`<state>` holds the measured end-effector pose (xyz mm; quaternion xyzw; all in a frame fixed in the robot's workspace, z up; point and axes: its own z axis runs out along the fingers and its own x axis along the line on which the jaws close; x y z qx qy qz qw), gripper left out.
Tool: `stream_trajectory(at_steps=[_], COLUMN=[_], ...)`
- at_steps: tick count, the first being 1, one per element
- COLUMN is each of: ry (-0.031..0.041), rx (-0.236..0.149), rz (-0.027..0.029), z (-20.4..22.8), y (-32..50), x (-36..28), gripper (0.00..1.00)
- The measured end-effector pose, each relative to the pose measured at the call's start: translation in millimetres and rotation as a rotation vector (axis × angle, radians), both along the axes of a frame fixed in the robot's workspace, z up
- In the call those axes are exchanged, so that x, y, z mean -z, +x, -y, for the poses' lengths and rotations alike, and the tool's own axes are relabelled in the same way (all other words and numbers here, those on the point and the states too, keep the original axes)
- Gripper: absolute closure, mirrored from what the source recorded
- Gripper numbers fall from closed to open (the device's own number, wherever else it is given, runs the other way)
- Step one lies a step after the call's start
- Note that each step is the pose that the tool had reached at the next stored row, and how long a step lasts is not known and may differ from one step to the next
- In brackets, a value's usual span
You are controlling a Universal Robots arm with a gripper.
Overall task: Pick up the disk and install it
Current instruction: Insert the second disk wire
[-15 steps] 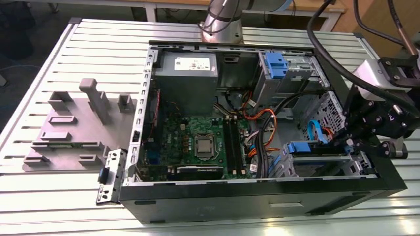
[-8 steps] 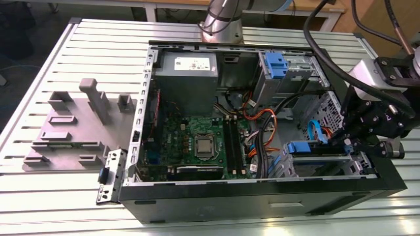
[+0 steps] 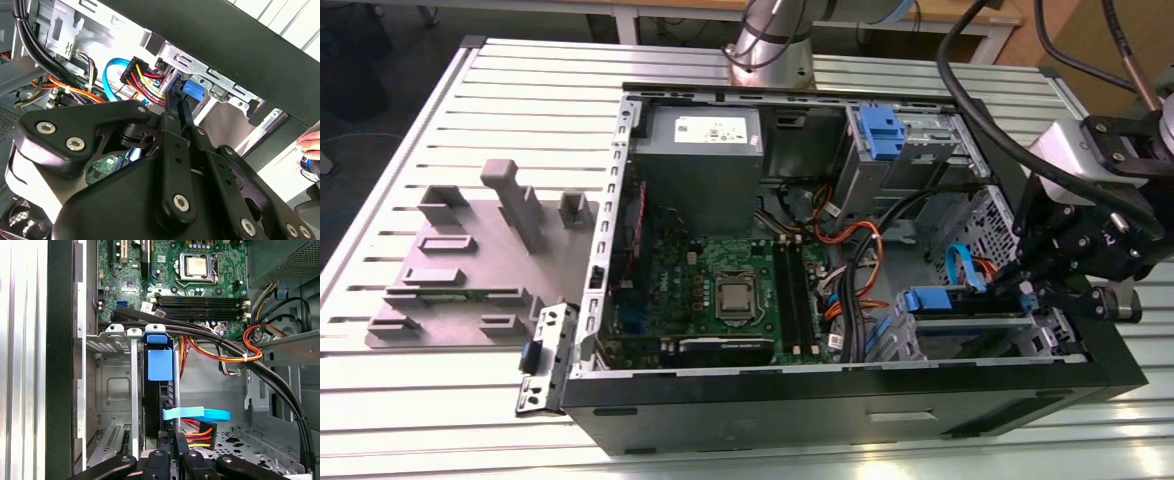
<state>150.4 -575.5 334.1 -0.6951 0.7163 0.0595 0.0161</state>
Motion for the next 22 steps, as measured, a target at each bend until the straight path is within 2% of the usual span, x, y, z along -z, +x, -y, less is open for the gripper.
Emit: stream_trajectory(at_steps=[3, 7, 10, 12, 14, 22], ry=[0.0, 0.0001, -0.0001, -0.0001, 0.0, -0.0003], rx=[0.0, 0.0, 0.0, 0.0, 0.0, 0.0], rz=[0.0013, 0.0149, 0.0286, 0.0351, 0.0379, 0.0412], z=[-0.1, 0.0, 0.0, 0.0, 0.0, 0.0], y=[-1.3, -5.7, -6.7, -7.7, -8.7, -11.4], x=[0.0, 0.4, 0.9, 1.1, 1.3, 1.9], gripper=[0.84, 0.84, 0.84, 0.84, 0.84, 0.84])
